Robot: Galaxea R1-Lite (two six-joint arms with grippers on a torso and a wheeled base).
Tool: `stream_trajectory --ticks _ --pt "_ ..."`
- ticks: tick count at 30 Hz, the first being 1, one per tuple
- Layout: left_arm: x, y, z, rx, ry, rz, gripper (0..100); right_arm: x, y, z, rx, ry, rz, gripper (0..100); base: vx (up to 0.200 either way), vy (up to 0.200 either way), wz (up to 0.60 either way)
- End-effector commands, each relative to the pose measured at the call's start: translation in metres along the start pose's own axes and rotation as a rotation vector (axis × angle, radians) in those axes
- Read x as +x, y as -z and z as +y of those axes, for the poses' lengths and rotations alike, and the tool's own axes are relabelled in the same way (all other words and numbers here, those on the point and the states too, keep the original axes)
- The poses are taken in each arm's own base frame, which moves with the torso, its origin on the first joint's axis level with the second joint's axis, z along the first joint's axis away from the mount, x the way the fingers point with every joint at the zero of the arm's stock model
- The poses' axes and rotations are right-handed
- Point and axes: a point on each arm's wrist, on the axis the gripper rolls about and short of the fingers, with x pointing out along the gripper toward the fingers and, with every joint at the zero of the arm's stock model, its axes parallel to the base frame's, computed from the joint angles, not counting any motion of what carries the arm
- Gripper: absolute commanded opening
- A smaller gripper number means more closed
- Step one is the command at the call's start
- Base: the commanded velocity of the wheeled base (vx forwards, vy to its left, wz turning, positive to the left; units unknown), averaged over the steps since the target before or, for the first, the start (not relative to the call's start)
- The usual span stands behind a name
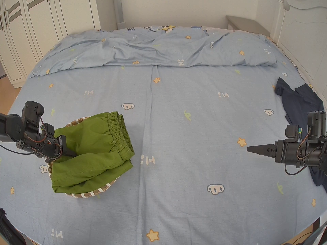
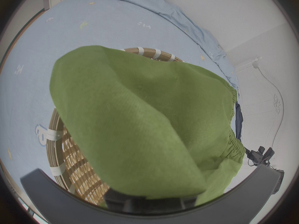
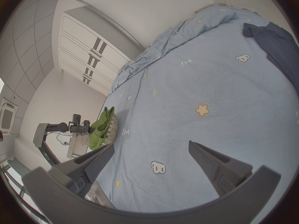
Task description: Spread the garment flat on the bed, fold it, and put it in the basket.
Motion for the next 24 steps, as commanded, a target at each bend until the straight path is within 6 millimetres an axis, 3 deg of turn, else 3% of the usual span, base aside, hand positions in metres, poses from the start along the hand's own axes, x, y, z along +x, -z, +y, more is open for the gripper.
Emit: stream_trajectory --ticks 1,6,9,10,11,15,16,19,22,24 --pt "0.001 0.003 -0.003 0.003 0.001 0.016 100 0.000 0.000 0.000 -0.001 0.002 -0.002 100 0.000 0.000 0.00" --pt "-0.014 0.003 -0.010 0.018 0.010 -0.026 100 0.000 -0.001 0.000 -0.005 0.001 -0.006 100 0.000 0.000 0.00" --pt "-0.045 0.006 -0.023 0.054 0.028 -0.110 100 -0.005 -0.002 0.003 -0.020 0.000 -0.026 100 0.000 0.000 0.00" --pt "-0.045 0.006 -0.023 0.054 0.028 -0.110 100 -0.005 -0.002 0.003 -0.020 0.000 -0.026 100 0.000 0.000 0.00" --pt "-0.061 0.011 -0.030 0.068 0.030 -0.134 100 -0.013 -0.004 0.009 -0.038 -0.009 -0.053 100 0.000 0.000 0.00" --pt "-0.082 0.018 -0.038 0.080 0.022 -0.146 100 -0.023 -0.006 0.015 -0.058 -0.013 -0.088 100 0.000 0.000 0.00" --pt "-0.103 0.024 -0.045 0.115 0.004 -0.158 100 -0.040 -0.002 0.028 -0.095 -0.026 -0.133 100 0.000 0.000 0.00" --pt "-0.128 0.036 -0.054 0.174 -0.040 -0.193 100 -0.068 0.013 0.044 -0.163 -0.047 -0.199 100 0.000 0.000 0.00" --pt "-0.162 0.067 -0.070 0.234 -0.034 -0.274 100 -0.099 0.044 0.056 -0.282 -0.061 -0.268 100 0.000 0.000 0.00" --pt "-0.174 0.087 -0.077 0.265 0.001 -0.297 100 -0.113 0.060 0.059 -0.340 -0.057 -0.305 100 0.000 0.000 0.00"
